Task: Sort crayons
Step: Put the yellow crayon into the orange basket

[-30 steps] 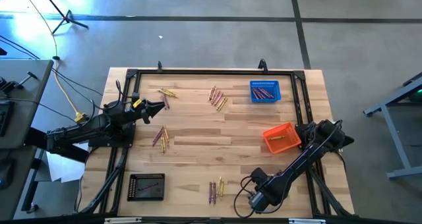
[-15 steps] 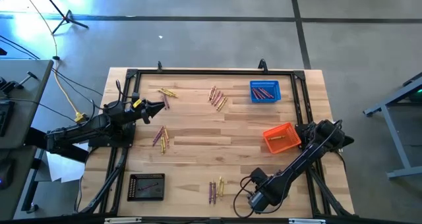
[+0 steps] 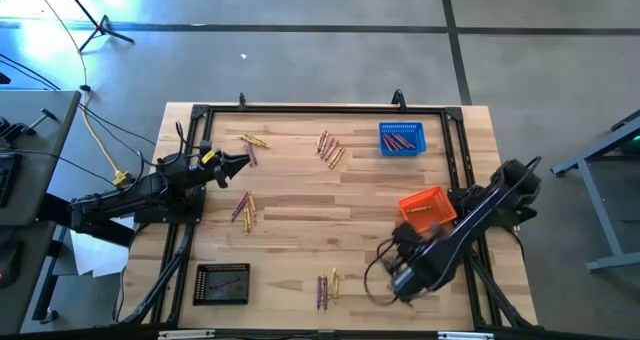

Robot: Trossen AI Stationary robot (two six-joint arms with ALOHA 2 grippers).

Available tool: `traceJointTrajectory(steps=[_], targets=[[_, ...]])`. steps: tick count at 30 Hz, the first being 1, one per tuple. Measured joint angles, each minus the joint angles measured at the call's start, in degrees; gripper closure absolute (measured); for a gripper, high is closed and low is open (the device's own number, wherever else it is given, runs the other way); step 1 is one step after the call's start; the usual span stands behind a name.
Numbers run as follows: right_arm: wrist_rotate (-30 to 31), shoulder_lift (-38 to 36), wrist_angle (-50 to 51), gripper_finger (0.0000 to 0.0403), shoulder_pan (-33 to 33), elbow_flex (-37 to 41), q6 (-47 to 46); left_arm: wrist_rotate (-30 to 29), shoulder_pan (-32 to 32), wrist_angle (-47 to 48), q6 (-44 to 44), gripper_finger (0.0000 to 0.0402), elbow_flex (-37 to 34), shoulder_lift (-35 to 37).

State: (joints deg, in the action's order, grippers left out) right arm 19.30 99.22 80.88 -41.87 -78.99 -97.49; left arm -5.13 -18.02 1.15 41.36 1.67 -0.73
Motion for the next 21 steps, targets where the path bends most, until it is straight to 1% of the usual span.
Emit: traceJointTrajectory(steps=[4,7,9,12,17,21], targets=[[6.15,-3.64,9.60,0.0392,2.45,-0.62,-0.43,0.00,0.00,0.00,0.00,0.0296,0.00,-0.01],[10.94,-7.28,7.46,0.0392,5.27,2.51,3.87,0.00,0.00,-0.02,0.00,0.0296,0.00,0.00],[11.54,-8.34,8.17,0.0392,7.84,4.34,6.08,0.01,0.00,-0.02,0.00,0.0296,0.00,0.00],[9.93,-9.16,9.13,0.0392,11.25,7.91,9.49,0.00,0.00,-0.02,0.00,0.0296,0.00,0.00],[4.23,-9.60,8.34,0.0392,15.75,14.16,13.61,-0.04,0.00,-0.02,0.00,0.0296,0.00,0.00],[-0.27,-9.60,7.68,0.0392,17.96,18.02,14.10,-0.01,0.00,-0.02,0.00,0.0296,0.00,0.00]])
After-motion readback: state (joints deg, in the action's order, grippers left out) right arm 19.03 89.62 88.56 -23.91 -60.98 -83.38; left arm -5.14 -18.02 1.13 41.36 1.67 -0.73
